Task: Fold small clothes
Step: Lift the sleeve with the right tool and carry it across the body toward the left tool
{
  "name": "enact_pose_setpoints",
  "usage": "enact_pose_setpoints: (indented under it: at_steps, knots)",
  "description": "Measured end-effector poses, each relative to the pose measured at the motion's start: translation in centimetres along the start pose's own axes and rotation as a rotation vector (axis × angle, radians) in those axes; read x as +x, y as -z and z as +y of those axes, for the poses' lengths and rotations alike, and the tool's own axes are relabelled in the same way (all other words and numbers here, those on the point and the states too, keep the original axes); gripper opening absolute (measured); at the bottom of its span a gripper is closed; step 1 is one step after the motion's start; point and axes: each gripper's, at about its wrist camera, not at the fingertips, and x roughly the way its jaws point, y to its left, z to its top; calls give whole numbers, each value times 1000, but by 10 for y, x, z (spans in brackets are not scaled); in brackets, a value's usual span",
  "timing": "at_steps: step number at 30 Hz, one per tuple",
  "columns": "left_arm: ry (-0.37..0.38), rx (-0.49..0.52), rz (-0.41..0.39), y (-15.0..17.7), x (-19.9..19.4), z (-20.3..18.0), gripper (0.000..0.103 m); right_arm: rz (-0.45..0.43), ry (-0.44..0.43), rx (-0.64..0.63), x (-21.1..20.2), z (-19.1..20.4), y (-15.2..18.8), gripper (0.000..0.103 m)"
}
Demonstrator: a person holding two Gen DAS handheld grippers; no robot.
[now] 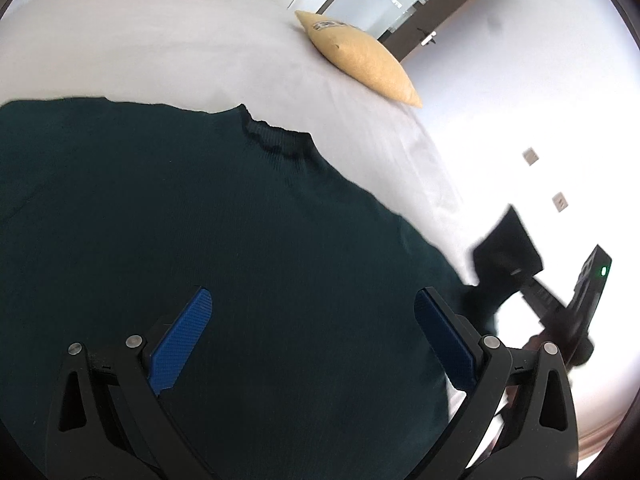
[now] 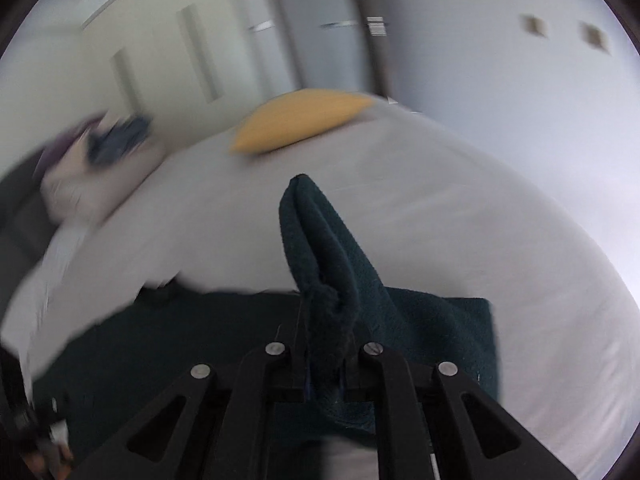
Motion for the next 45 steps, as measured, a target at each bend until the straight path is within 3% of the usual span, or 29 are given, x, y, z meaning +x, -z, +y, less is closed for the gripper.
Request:
enact_pose_setpoints:
  at_steps: [4, 6, 12, 20, 21, 23, 24, 25, 26, 29, 33, 39, 45]
  knots:
    - [124, -134, 93, -14, 31, 21, 103, 77, -50, -125, 36, 72, 22, 10]
    - [181, -192, 151, -20, 48, 27, 103, 129, -65, -127, 54, 87, 35, 10]
    - [260, -247, 263, -42, 107, 30, 103, 233, -91, -88, 80, 92, 61, 15]
    - [281, -224, 375, -49, 170, 2, 102, 210, -130, -51, 71, 84, 93, 15]
    - [284, -227, 383, -51, 176, 0, 96, 206, -131, -48, 72, 86, 92, 15]
    - [294, -229, 405, -55, 188, -5, 69, 204, -141, -40, 70, 86, 96, 19]
    - [289, -226, 423, -54, 193, -9, 45, 205, -149, -34, 69, 86, 98, 20]
    - [257, -217, 433, -54, 198, -11, 27, 206, -153, -30, 67, 86, 99, 21]
    - [233, -212, 433, -53, 200, -12, 26, 207, -161, -21, 65, 84, 99, 26]
    - [233, -224, 416, -51, 201, -6, 10, 228, -216, 55, 53, 71, 105, 56]
    - [211, -182, 370, -52, 196, 0, 6, 223, -284, 218, 22, 35, 123, 71]
    - [181, -96, 263, -63, 136, -17, 6, 205, -453, 537, 20, -13, 137, 74]
    - [139, -82, 171, -93, 92, 13, 6, 164, -562, 794, 46, -34, 123, 81]
